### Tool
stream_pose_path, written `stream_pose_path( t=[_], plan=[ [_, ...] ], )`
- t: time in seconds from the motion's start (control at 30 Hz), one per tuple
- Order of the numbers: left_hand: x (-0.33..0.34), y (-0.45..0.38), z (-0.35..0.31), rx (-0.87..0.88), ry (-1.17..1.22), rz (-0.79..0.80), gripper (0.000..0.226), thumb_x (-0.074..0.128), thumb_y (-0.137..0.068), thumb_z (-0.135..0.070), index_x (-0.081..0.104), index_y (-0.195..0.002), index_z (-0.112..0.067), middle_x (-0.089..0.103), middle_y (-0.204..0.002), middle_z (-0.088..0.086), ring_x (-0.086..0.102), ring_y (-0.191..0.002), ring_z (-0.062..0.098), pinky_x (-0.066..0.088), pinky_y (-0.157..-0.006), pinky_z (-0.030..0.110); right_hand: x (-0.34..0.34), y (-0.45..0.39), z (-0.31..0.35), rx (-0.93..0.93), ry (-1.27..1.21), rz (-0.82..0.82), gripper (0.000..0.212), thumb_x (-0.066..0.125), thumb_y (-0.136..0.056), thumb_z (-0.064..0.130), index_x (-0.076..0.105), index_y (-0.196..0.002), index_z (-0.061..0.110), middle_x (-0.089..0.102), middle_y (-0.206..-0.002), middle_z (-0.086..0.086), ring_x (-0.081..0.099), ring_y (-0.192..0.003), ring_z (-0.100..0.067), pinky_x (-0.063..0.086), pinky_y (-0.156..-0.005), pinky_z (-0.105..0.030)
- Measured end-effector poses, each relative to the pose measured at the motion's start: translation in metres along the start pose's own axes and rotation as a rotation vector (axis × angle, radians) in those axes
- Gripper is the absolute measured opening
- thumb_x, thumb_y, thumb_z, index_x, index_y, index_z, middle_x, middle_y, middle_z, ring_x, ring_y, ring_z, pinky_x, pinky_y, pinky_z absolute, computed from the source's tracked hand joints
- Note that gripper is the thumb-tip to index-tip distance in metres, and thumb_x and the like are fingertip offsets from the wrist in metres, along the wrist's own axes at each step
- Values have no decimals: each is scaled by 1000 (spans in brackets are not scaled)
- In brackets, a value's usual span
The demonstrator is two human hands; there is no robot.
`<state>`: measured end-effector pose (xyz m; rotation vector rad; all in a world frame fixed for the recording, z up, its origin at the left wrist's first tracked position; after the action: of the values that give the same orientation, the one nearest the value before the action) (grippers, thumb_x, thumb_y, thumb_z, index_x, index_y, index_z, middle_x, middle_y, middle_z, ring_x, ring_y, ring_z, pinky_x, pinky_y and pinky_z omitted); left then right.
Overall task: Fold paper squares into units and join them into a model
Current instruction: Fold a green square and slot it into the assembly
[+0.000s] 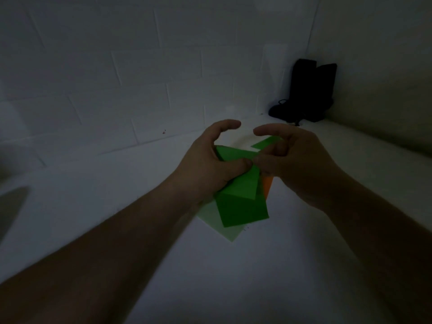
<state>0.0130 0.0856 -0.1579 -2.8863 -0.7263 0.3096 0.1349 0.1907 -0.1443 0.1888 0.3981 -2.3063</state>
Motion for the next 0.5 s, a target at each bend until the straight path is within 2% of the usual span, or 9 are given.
stream_pose_path(
  t=[0.13, 0.3, 0.5],
  plan=[
    [-2, 0, 5, -32, -42, -23, 80, 83, -82, -10, 41, -138, -50, 76, -88, 20, 75, -82, 39, 63, -77, 57, 0, 1, 2, -24, 29, -11, 53, 75, -82, -7, 61, -127, 18, 68, -58, 2, 68, -62, -12, 60, -72, -35],
    [-3, -2, 11, -92, -64, -45, 90, 85, -81, -15, 32, -143, -52, 77, -91, 16, 77, -81, 34, 63, -77, 54, 1, 2, 4, -45, 45, -38, 53, 76, -81, -6, 62, -125, 21, 73, -68, -3, 70, -62, -10, 56, -63, -23],
    [-4, -1, 9, -111, -65, -60, 101, 82, -81, -11, 23, -152, -51, 76, -88, 21, 74, -82, 43, 63, -74, 55, 1, 2, 6, -52, 24, -45, 52, 75, -82, -7, 62, -123, 23, 73, -68, -3, 69, -62, -10, 58, -63, -26]
  ],
)
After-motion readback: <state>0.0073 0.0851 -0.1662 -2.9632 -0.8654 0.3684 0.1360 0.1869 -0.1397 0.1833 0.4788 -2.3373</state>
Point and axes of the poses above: each hand's wrist, its own y-axis away from the middle knuckle, its own x-axis out of the palm, z = x × y, the point moved 8 cm from there along -y, towards the middle knuckle
